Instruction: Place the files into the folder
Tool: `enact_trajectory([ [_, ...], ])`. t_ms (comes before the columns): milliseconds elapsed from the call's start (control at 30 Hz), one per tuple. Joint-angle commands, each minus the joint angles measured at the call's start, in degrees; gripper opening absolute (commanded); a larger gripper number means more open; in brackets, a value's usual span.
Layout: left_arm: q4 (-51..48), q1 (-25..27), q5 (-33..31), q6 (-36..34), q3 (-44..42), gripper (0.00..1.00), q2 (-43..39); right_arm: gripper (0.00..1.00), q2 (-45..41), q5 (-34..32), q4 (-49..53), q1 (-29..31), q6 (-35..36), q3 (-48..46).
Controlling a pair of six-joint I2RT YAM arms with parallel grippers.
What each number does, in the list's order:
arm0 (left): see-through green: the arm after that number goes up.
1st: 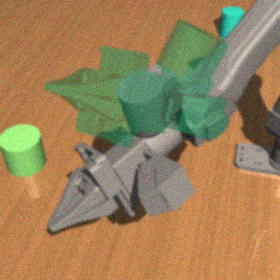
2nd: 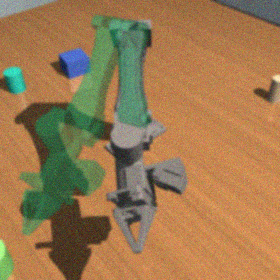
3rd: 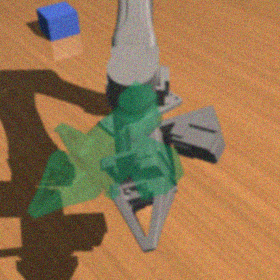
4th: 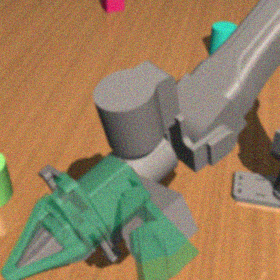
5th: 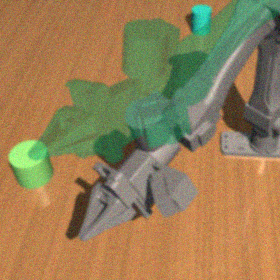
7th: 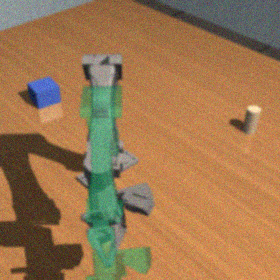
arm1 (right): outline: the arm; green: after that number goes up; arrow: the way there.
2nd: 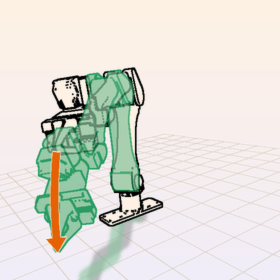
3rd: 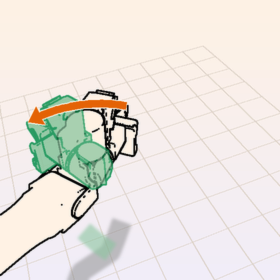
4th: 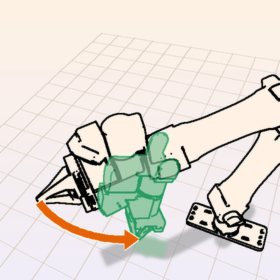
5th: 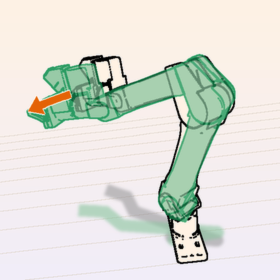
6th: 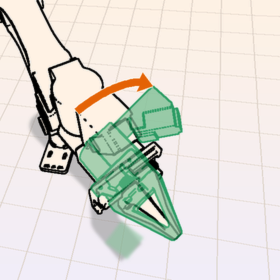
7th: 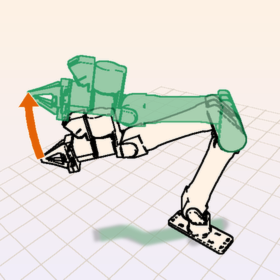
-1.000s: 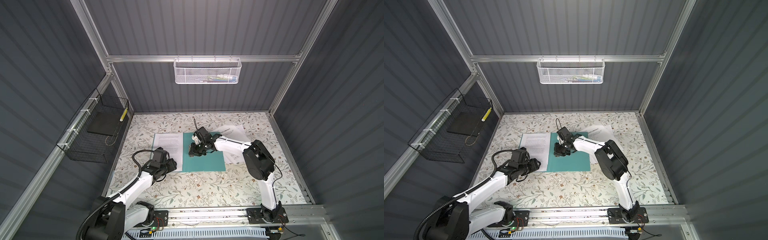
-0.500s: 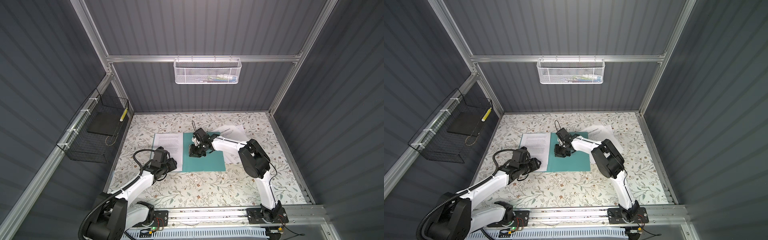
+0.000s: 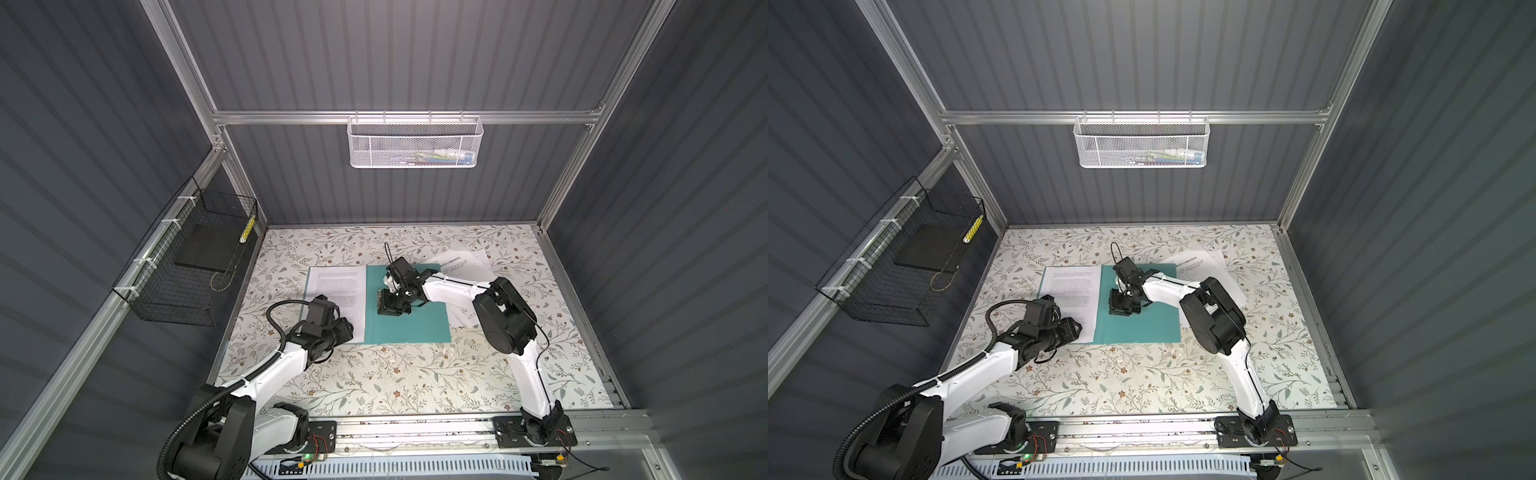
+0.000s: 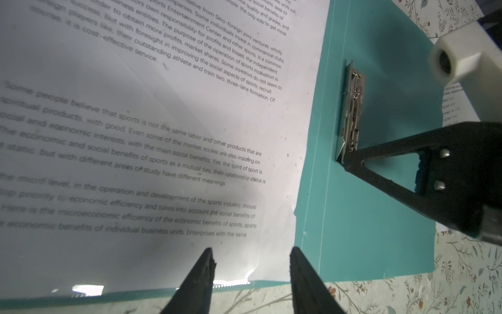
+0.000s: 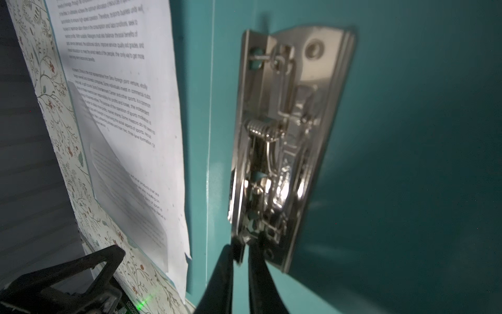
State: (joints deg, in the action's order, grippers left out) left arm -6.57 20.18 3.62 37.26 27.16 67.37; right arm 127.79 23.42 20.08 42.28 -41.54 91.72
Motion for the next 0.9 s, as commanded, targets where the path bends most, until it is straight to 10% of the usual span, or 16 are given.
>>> enact_trajectory([
  [0,0.3,-0.3,0.0,-0.4,-1.4,0.46,-0.2,0.14,1.6,0.1,-0.6,-0.3,-0.7,-0.2],
  [867,-2.3,-0.4,-3.1,0.5,-0.8,0.28,5.2,0.0,4.4,-3.1,11.6,-1.9,-4.6,-2.2],
])
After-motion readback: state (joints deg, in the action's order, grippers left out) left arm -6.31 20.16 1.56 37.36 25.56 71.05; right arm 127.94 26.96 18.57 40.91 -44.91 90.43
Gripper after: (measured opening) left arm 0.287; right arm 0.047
